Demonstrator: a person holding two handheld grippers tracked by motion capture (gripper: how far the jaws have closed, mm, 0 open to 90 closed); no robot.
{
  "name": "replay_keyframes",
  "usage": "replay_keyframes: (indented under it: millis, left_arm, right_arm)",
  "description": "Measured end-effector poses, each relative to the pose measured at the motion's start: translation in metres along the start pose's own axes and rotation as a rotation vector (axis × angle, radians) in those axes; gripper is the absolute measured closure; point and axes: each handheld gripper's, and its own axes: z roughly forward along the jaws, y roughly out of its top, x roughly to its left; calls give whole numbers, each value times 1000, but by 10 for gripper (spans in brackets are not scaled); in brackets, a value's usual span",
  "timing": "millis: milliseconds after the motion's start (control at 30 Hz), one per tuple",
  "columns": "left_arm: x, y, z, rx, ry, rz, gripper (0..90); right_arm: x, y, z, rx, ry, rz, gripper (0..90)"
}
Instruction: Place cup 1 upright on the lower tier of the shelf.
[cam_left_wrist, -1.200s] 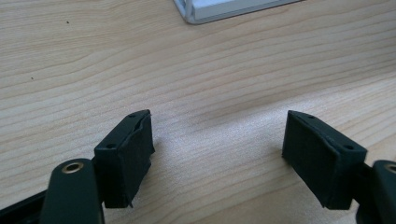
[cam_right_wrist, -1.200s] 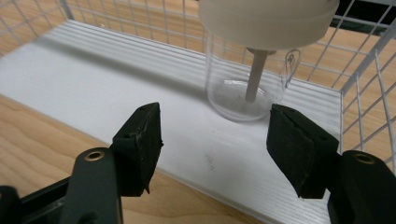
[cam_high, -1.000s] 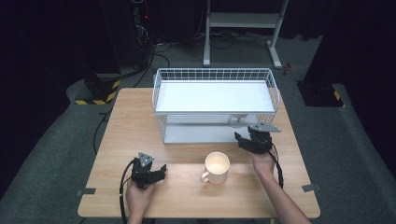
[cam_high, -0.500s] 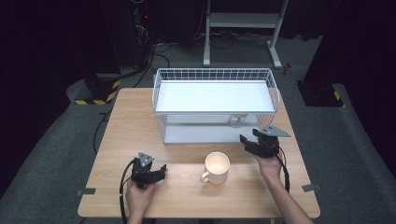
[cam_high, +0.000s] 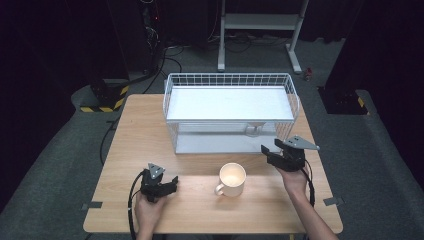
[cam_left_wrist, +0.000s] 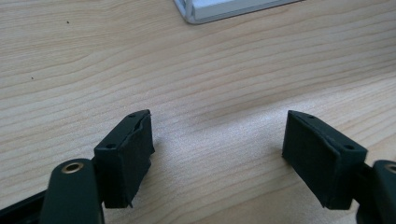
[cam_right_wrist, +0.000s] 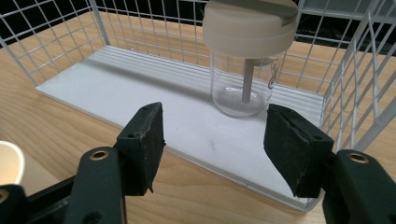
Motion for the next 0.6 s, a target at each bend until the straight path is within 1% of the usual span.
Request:
replay_keyframes:
  millis: [100,200,300,433,567,600]
  left_arm:
    - [0,0,0,-2,1,-2,247]
    - [0,0,0,-1,0,-1,247]
    - [0,0,0,-2,0,-1,246]
    - [0,0,0,-1,0,0,246]
    - [0,0,0,-2,0,-1,246]
    - [0,0,0,-2,0,-1,246]
  right_arm:
    - [0,-3,-2,-7,10,8,383]
    - [1,-4,-5,-5,5,-8,383]
    - [0,-5,-9,-9,9,1,383]
    - [-1,-6,-16,-27,20,14,383]
    - [-1,-9,-22,-30,29,6,382]
    - [-1,-9,-23,-34,32,10,382]
